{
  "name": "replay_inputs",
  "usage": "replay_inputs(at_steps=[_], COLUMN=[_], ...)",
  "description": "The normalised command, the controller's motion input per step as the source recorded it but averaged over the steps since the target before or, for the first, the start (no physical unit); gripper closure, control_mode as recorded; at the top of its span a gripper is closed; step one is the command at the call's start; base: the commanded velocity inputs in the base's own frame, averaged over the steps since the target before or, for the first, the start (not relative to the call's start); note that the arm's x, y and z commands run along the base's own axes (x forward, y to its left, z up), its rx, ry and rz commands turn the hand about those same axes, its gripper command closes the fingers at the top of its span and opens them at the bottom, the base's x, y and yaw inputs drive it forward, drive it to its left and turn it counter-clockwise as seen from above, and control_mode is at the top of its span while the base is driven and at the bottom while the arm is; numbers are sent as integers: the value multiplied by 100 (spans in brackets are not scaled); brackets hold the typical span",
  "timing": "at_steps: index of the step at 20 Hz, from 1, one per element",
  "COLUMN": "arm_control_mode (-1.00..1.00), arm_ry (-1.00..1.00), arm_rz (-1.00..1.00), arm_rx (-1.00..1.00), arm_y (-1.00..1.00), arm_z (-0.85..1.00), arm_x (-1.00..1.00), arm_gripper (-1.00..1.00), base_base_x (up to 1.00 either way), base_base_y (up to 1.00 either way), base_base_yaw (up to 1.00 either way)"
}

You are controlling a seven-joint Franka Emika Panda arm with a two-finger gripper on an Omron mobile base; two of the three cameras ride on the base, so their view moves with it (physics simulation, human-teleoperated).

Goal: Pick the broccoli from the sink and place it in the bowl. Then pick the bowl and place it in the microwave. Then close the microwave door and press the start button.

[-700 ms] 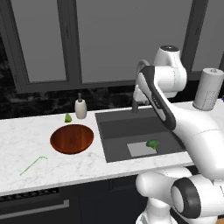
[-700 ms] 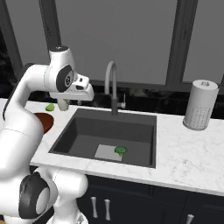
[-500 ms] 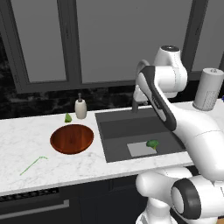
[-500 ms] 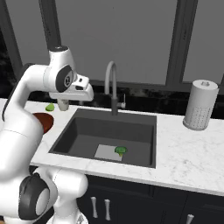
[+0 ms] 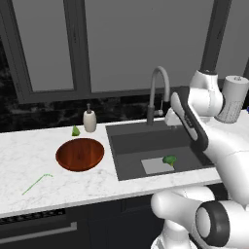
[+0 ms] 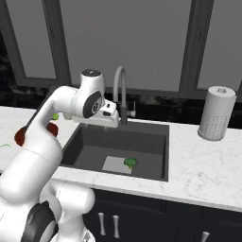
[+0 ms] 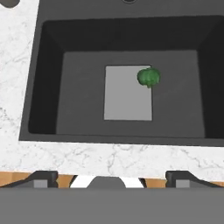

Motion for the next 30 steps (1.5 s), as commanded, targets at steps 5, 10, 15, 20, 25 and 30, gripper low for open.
replay_inputs(at_steps=[5,10,15,20,25,30], arm_control_mode=[-100,-100,-100,-100,-100,-100], arm_ry=[8,8,8,6,0,0], arm_rz=[0,3,3,3,5,2], arm_rx=[8,5,3,1,0,0], arm_y=[-81,-59,-44,-18,11,1], arm_z=[-88,-62,-46,-61,-47,-39], arm_x=[0,20,37,42,35,39], arm_gripper=[-100,-100,-100,-100,-100,-100], base_base_x=[0,0,0,0,0,0], base_base_y=[0,0,0,0,0,0], base_base_yaw=[0,0,0,0,0,0])
